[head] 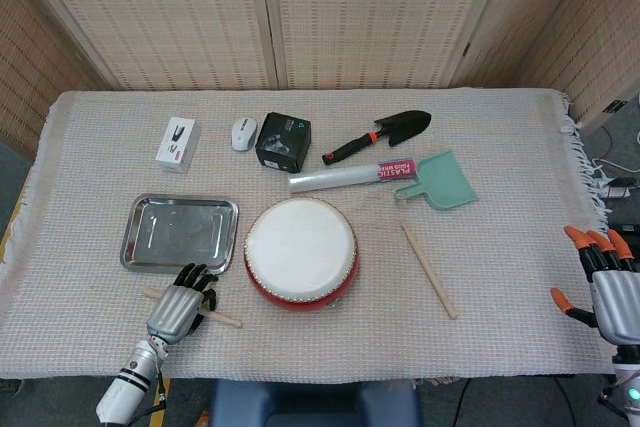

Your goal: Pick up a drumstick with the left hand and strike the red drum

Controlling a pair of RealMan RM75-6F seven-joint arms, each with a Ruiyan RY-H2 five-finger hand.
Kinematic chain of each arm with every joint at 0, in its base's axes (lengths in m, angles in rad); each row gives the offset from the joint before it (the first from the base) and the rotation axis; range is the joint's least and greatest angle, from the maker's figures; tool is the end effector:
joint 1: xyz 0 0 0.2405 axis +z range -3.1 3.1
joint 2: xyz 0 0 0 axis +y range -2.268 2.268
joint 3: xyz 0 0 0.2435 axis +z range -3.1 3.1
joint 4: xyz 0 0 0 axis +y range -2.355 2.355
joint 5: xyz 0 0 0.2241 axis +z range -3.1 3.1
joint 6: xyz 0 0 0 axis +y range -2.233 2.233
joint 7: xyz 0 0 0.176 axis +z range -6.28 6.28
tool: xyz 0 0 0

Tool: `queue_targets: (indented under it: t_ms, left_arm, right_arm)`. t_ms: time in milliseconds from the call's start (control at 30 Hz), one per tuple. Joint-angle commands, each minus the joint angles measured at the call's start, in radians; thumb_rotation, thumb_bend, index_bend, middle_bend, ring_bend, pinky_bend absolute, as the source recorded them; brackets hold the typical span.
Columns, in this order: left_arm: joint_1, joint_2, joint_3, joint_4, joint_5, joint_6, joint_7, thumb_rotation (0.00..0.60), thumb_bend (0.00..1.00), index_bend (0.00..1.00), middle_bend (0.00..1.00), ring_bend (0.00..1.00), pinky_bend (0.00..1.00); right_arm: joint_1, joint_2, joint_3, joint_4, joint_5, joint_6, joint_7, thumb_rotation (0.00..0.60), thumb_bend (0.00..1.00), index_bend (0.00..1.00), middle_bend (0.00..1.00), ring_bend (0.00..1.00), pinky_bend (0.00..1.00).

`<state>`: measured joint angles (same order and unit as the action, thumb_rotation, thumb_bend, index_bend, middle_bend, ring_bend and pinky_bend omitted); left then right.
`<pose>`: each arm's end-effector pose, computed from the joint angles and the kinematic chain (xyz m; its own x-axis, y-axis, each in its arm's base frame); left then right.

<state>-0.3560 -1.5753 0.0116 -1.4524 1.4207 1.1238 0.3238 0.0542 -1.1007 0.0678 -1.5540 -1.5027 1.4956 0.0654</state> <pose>-0.2288 0.2488 -0.0579 0.4881 0.3117 0.8153 0.8619 -0.3193 -0.3940 -0.3222 -0.2085 0.1577 0.4041 0.0192 0.9145 -0.9147 0.0198 0.4038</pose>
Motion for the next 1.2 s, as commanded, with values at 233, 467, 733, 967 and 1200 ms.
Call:
queue_targets:
  t_ms: [233, 467, 733, 967, 1200]
  left_arm:
    - [0.030, 0.045, -0.023, -0.096, -0.003, 0.033, -0.339, 0.600, 0.34, 0.60, 0.25, 0.07, 0.06]
    - [0.065, 0.180, -0.083, -0.242, -0.055, -0.003, -0.942, 0.600, 0.36, 0.60, 0.28, 0.09, 0.09]
    - [0.073, 0.317, -0.103, -0.226, -0.004, -0.101, -1.578, 0.600, 0.36, 0.60, 0.32, 0.12, 0.15]
    - [0.040, 0.340, -0.061, -0.105, 0.122, -0.140, -2.013, 0.600, 0.36, 0.60, 0.33, 0.13, 0.18]
    - [-0.010, 0.316, -0.018, 0.018, 0.194, -0.136, -2.342, 0.600, 0.36, 0.60, 0.38, 0.21, 0.21]
  right_arm:
    - [0.003, 0.003, -0.001, -0.005, 0.000, -0.005, -0.002, 0.600, 0.25, 0.09, 0.13, 0.00, 0.03]
    - [0.005, 0.007, -0.003, -0.016, -0.005, -0.006, -0.010, 0.600, 0.25, 0.09, 0.13, 0.00, 0.03]
    - [0.008, 0.007, -0.004, -0.026, -0.009, -0.009, -0.021, 0.600, 0.25, 0.09, 0.13, 0.00, 0.03]
    - [0.011, 0.008, -0.006, -0.036, -0.008, -0.016, -0.030, 0.600, 0.25, 0.09, 0.13, 0.00, 0.03]
    - [0.011, 0.009, -0.007, -0.045, -0.007, -0.015, -0.039, 0.600, 0.25, 0.09, 0.13, 0.00, 0.03]
